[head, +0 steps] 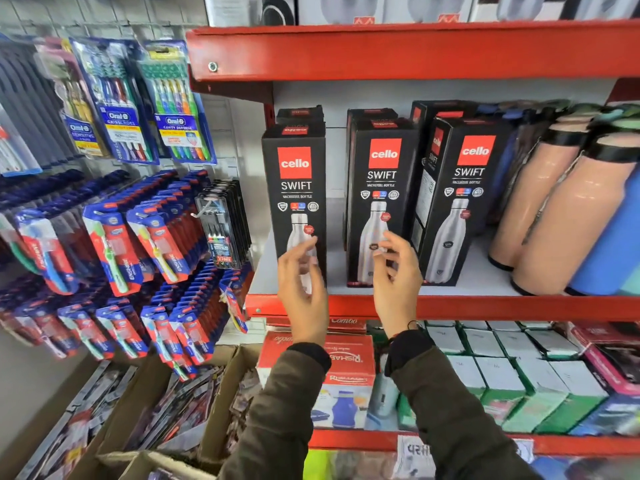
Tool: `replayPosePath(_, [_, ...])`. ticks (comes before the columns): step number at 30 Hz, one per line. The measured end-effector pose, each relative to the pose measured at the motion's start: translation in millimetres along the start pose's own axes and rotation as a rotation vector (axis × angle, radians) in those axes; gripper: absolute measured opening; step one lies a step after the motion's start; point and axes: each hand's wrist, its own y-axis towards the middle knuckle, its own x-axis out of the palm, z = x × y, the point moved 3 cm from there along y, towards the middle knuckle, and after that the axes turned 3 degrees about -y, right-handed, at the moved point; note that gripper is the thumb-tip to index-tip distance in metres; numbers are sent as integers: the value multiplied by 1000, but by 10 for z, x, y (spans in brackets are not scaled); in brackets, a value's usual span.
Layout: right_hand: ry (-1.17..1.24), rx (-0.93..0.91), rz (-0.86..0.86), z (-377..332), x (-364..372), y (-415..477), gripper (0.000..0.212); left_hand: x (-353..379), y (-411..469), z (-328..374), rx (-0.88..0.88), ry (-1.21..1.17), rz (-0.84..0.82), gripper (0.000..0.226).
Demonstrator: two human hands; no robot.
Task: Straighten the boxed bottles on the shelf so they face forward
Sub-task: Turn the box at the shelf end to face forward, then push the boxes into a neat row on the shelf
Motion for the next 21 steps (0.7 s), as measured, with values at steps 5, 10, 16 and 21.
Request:
replayPosePath(5, [-104, 69, -27, 215, -119, 164, 42, 457, -96, -17, -87, -58, -184, 39])
replayPosePath(10, [-188, 206, -211, 346, -119, 314, 51, 759, -137, -125, -362, -101, -305, 50])
replayPosePath(16, [-169, 255, -298, 393, -97, 387, 49, 894, -64, -367, -683, -108, -199, 46])
replayPosePath(21, [-158, 239, -297, 427, -150, 392, 47, 895, -46, -415, -655, -39, -180, 42])
